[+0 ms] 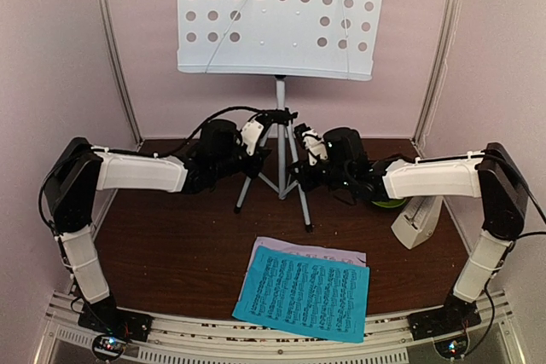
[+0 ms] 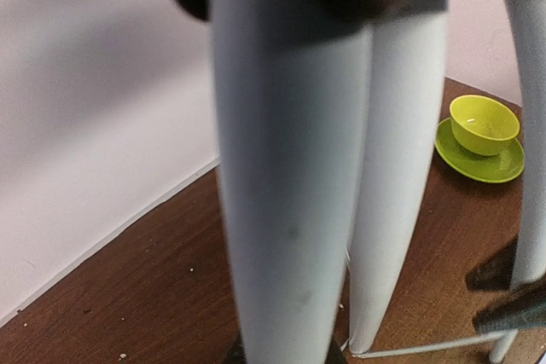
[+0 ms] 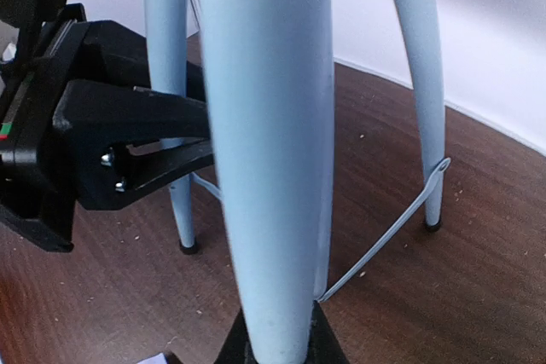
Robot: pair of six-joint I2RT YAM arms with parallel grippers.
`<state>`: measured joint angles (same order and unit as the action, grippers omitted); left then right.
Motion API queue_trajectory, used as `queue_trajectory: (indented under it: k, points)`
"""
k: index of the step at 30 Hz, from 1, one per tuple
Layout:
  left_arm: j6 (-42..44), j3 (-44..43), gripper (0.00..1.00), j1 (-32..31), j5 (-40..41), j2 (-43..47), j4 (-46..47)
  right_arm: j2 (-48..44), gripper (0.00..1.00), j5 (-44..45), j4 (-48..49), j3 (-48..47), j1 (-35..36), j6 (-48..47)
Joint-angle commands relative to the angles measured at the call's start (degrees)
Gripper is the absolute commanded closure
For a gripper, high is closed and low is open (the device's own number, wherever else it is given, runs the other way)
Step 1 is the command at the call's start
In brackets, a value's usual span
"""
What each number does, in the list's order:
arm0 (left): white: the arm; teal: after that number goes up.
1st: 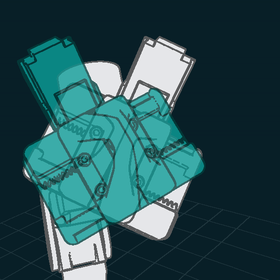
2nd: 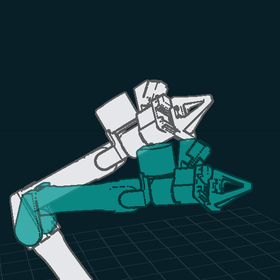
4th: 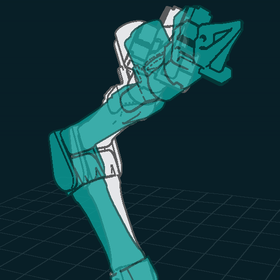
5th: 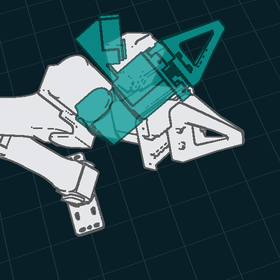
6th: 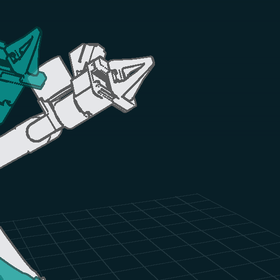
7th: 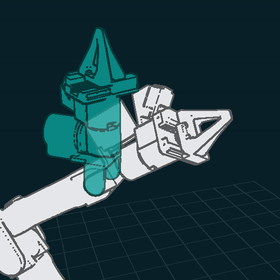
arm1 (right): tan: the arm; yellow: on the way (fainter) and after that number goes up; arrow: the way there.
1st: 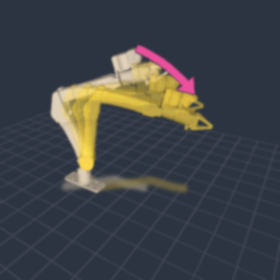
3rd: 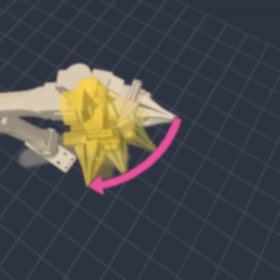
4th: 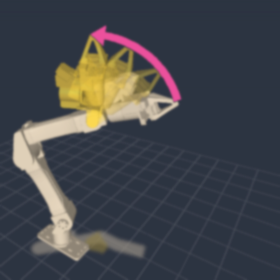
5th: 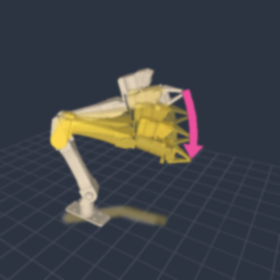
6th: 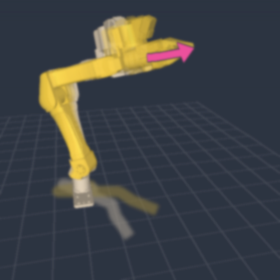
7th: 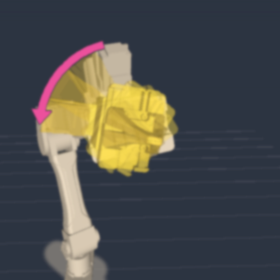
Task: Set up the instrument practice props
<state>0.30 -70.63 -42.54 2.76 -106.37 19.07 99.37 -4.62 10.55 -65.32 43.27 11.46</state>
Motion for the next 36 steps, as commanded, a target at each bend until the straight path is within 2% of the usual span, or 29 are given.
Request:
queue_trajectory:
  k: [1, 10, 19, 27, 33, 36]
  points:
    - [-0.2, 2.4, 1.00, -0.3, -0.4, 3.9, -1.1, -0.2, 1.00, 1.0, -0.1, -0.8, -1.4, 0.2]
    - [7.5, 10.2, 1.00, -0.2, 3.5, 10.6, 0.7, -3.6, 1.00, 1.8, -0.3, 4.4, -1.9, -3.3]
    - [6.8, 16.2, 1.00, -0.3, 6.5, 11.7, 5.0, -6.0, 1.00, 4.4, -1.3, 7.3, -5.9, -6.8]
    - [8.1, 13.0, 1.00, -0.3, 9.3, 4.8, 9.5, -3.7, 1.00, 4.8, 0.6, 5.8, -11.0, -11.3]
    - [10.8, 7.1, 1.00, -0.3, 9.1, 0.9, 8.8, -0.5, 1.00, 3.8, 0.2, 1.8, -11.4, -13.9]
    - [11.0, 7.5, 1.00, -0.1, 8.5, 1.4, 8.5, -1.9, 1.00, 3.1, -0.1, 2.9, -11.4, -14.3]
